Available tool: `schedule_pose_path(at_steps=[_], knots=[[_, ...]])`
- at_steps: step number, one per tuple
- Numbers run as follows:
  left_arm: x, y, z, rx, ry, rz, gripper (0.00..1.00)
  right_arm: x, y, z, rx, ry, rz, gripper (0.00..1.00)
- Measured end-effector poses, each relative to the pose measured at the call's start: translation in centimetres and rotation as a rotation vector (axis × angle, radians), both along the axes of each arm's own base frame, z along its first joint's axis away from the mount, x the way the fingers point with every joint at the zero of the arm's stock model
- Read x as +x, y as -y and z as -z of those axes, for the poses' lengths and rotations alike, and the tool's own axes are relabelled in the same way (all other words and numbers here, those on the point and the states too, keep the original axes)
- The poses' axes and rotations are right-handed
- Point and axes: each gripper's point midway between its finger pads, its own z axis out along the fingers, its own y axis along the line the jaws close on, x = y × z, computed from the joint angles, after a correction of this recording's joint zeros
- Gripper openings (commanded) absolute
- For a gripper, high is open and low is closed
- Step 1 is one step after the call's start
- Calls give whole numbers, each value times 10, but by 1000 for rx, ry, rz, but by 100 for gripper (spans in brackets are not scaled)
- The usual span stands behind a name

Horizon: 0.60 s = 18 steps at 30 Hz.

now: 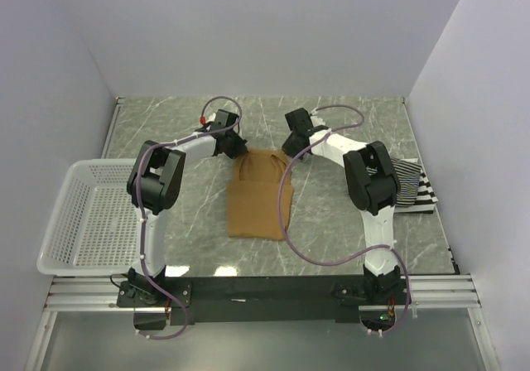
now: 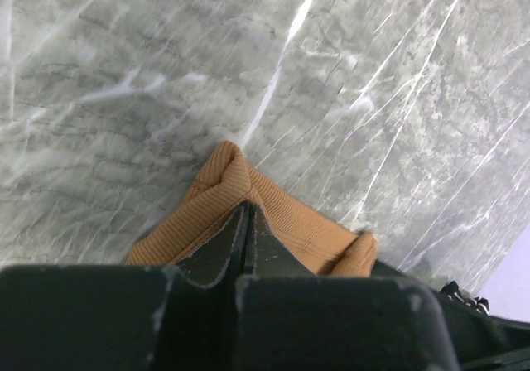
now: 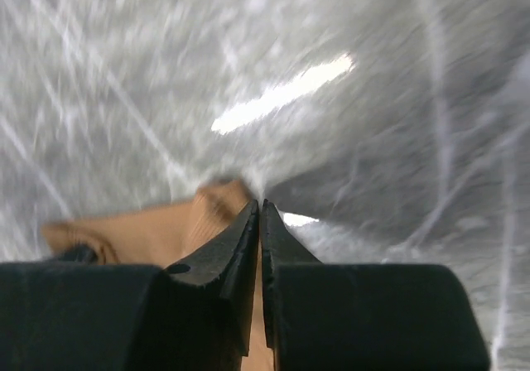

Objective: Fold and stack the tank tops
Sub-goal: Fold the tank top

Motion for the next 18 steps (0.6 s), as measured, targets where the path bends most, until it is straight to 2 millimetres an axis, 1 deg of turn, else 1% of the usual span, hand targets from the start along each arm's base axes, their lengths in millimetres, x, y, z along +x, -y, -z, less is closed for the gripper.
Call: schedule_pose_path(at_steps=[2, 5, 8, 10, 11, 12, 14, 15, 18], knots=[[1, -1, 0, 1, 1, 0, 1, 6, 6, -2, -21, 5, 41, 15], [2, -1, -1, 6, 8, 9, 2, 11, 14, -7, -42, 10, 80, 16], [4, -1, -3, 7, 17, 18, 3, 23, 14, -16, -49, 28, 103, 17], [6, 0, -6, 5, 28, 30, 6, 27, 15, -20, -46, 42, 109, 20], [6, 1, -7, 3, 34, 39, 7, 28, 15, -23, -44, 49, 109, 24], [7, 2, -8, 2, 41, 45, 11, 28, 15, -22, -42, 56, 105, 29], [9, 3, -10, 2, 55, 62, 15, 22, 17, -19, -52, 55, 77, 32], [10, 3, -11, 2, 60, 68, 18, 17, 18, -16, -62, 48, 58, 38], [13, 6, -17, -1, 78, 92, 21, 5, 22, -13, -94, 44, -9, 40]])
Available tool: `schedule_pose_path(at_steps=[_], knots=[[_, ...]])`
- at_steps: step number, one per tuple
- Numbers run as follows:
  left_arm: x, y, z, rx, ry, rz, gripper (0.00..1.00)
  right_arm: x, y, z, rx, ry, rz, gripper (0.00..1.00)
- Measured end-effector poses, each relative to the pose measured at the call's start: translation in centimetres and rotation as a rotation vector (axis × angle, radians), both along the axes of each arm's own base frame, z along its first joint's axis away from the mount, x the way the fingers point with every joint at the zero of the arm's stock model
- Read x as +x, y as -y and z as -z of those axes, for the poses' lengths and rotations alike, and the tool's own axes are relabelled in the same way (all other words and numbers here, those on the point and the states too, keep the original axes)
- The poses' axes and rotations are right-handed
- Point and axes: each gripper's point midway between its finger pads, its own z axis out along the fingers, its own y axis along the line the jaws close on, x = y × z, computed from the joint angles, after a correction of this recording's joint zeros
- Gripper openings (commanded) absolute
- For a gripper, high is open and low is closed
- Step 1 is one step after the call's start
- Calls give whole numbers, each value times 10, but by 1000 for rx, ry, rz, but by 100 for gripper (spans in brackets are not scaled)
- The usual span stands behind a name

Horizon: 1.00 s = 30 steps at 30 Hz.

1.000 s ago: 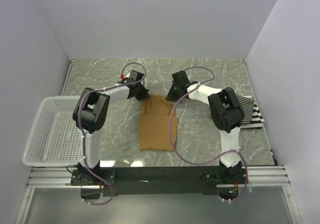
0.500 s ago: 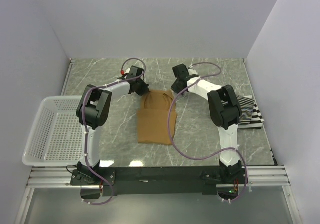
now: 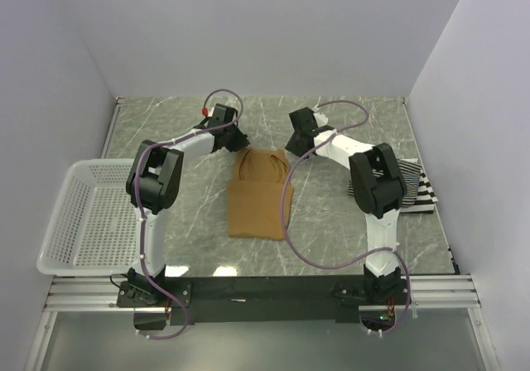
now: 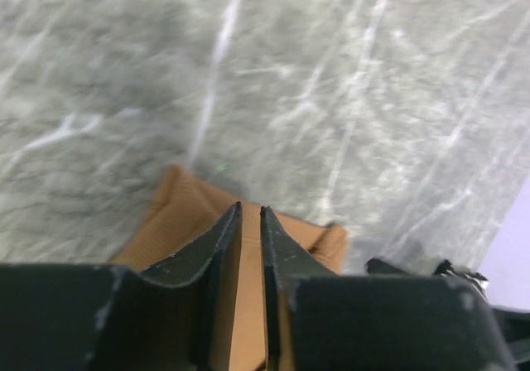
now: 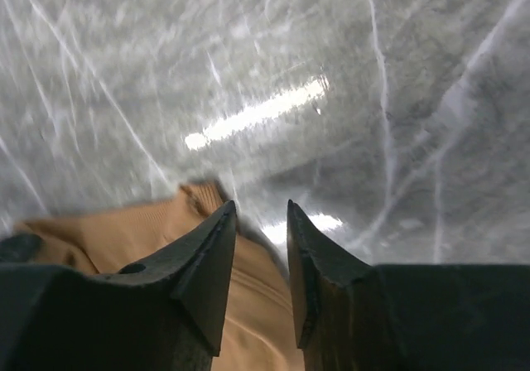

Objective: Fold and stack the tank tops
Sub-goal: Fold the tank top

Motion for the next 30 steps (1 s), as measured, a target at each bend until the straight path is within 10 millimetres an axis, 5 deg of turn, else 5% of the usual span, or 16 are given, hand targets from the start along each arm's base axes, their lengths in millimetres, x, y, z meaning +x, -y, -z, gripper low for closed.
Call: schedule_pose_path(at_steps=[7, 14, 22, 30], knots=[[6, 7, -24, -16, 54, 41, 24, -22, 10, -25, -76, 65, -163, 40], [-12, 13, -51, -8, 64, 53, 19, -22, -7, -43, -179, 135, -367, 40], [-113, 22, -84, -27, 64, 74, 18, -33, -48, -50, -301, 173, -592, 40], [-209, 51, -61, -17, 9, 175, 17, -35, -53, -21, -421, 98, -668, 40]])
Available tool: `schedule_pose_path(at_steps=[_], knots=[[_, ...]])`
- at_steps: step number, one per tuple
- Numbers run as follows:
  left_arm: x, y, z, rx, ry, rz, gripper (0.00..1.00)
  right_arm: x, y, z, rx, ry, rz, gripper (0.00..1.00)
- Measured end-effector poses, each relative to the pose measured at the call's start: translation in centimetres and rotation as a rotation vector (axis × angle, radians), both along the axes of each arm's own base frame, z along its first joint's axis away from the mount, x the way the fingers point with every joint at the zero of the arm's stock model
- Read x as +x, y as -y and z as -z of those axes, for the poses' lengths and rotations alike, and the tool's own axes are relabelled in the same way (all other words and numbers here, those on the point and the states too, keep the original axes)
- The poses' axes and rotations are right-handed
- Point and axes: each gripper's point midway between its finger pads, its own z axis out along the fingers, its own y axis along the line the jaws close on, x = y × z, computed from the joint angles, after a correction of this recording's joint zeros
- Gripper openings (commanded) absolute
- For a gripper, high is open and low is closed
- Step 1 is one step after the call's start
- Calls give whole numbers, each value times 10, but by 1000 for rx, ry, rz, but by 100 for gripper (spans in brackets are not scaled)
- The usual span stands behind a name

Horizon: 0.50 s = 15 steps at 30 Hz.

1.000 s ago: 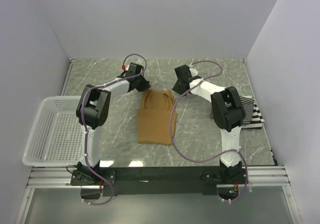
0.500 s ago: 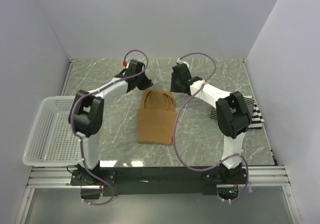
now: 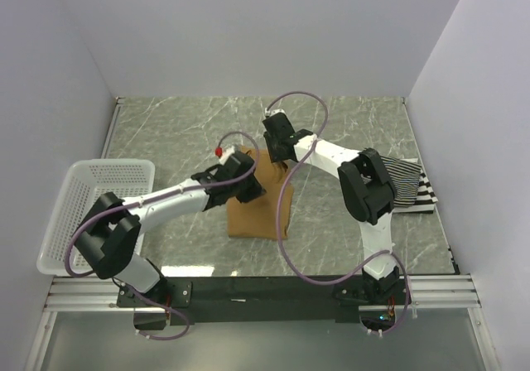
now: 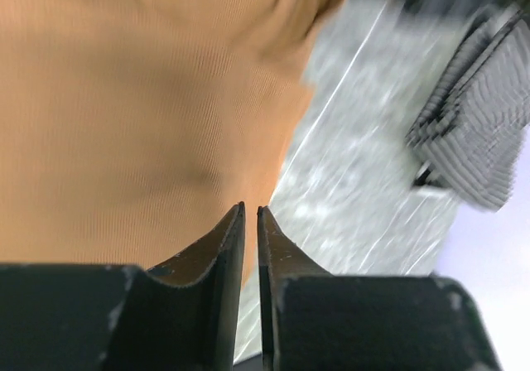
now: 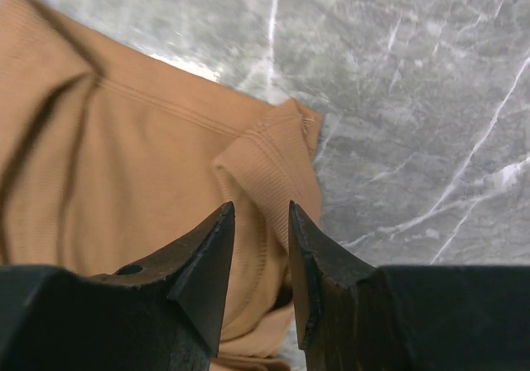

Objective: Fold and stack the tank tops
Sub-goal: Fold the tank top

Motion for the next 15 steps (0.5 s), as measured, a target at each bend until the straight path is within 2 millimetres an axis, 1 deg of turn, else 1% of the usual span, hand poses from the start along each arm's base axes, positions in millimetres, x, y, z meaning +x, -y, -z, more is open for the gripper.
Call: schedule_pose_path(at_steps=[2, 4, 7, 9, 10, 11, 12, 13, 15], knots=[[-18, 6, 12, 8, -27, 25, 17, 0, 3, 7, -28, -15, 0, 40], [-30, 8, 22, 17, -49, 34, 16, 1, 4, 11, -50, -24, -1, 39], [-37, 8, 29, 26, -65, 35, 16, 5, 2, 14, -65, -27, -5, 38], [-39, 10, 30, 25, -64, 32, 16, 7, 1, 18, -73, -29, -6, 33], [-39, 12, 31, 23, -64, 32, 16, 8, 1, 19, -78, -31, -3, 30], [-40, 14, 32, 20, -63, 34, 16, 8, 1, 21, -82, -35, -2, 21], [-40, 15, 34, 20, -64, 35, 16, 8, 2, 22, -86, -41, 2, 15], [-43, 16, 37, 24, -69, 38, 16, 8, 2, 23, -88, -46, 8, 7], [-49, 17, 48, 39, -87, 44, 16, 10, 1, 23, -87, -52, 28, 1]])
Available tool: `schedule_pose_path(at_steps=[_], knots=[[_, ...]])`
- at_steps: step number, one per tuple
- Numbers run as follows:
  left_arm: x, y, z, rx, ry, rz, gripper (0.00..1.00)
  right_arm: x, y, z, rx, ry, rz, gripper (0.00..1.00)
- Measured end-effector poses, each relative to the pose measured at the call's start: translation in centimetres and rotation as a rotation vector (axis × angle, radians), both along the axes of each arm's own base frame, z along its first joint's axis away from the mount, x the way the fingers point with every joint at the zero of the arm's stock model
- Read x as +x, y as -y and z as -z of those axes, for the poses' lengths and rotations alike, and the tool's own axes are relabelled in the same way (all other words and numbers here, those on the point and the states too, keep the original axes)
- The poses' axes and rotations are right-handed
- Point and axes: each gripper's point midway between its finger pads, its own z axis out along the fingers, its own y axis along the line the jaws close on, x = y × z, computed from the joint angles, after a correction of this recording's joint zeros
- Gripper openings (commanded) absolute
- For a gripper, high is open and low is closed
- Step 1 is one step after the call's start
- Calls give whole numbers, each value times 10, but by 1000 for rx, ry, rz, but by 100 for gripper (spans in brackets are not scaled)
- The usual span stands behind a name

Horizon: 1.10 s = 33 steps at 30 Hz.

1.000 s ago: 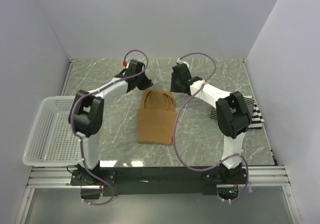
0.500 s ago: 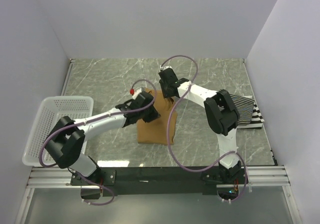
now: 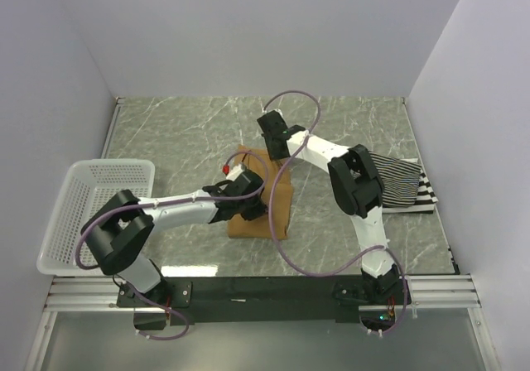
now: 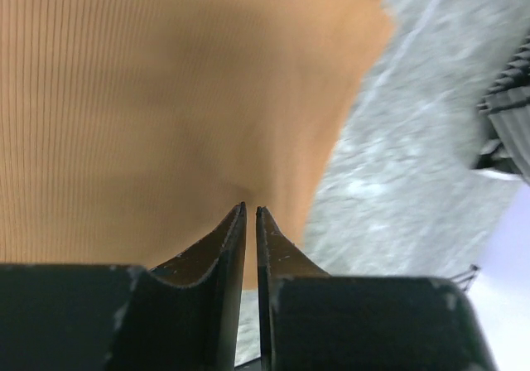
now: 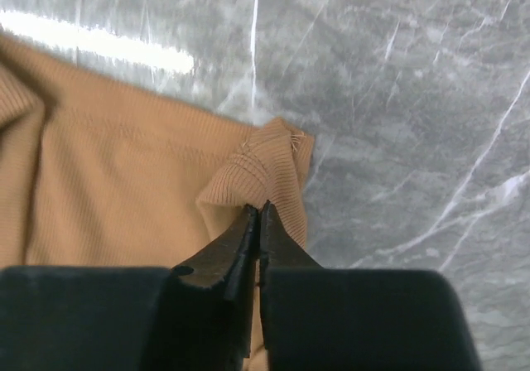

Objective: Fold and stack the tank tops
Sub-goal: Fold the tank top

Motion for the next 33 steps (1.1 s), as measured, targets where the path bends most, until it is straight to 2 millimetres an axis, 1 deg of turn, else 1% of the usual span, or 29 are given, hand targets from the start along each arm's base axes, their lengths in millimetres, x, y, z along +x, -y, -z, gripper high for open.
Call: schedule_pose_path(at_steps=[1, 5, 8, 13, 15, 16, 18, 19, 20, 21, 25, 30, 33], knots=[[-3, 0, 5, 7, -11, 1, 15, 3, -1, 0, 2, 0, 15, 0], [-20, -1, 25, 42, -53, 19, 16, 10, -1, -1, -7, -8, 86, 0], [-28, -1, 31, 49, -69, 20, 15, 15, 2, -4, -25, -10, 143, 0], [-30, 0, 32, 48, -68, 21, 15, 20, 9, 0, -73, -19, 217, 0], [-31, 1, 33, 46, -69, 20, 15, 20, 11, 5, -90, -26, 235, 4], [-31, 1, 34, 48, -71, 19, 15, 21, 12, 6, -97, -28, 243, 10], [-32, 1, 36, 53, -74, 20, 15, 21, 13, 8, -102, -25, 258, 16], [-32, 1, 36, 54, -75, 19, 15, 21, 14, 8, -101, -24, 263, 22], [-32, 1, 37, 54, -76, 20, 15, 21, 14, 8, -98, -23, 267, 25], [-31, 1, 36, 53, -75, 20, 15, 21, 14, 10, -97, -25, 270, 31], [-30, 3, 34, 51, -69, 19, 15, 19, 15, 11, -87, -21, 283, 40], [-25, 4, 29, 56, -52, 15, 16, 11, 13, 8, -56, -34, 275, 43], [-22, 5, 24, 62, -37, 17, 17, 9, 9, 0, -24, -35, 270, 45]])
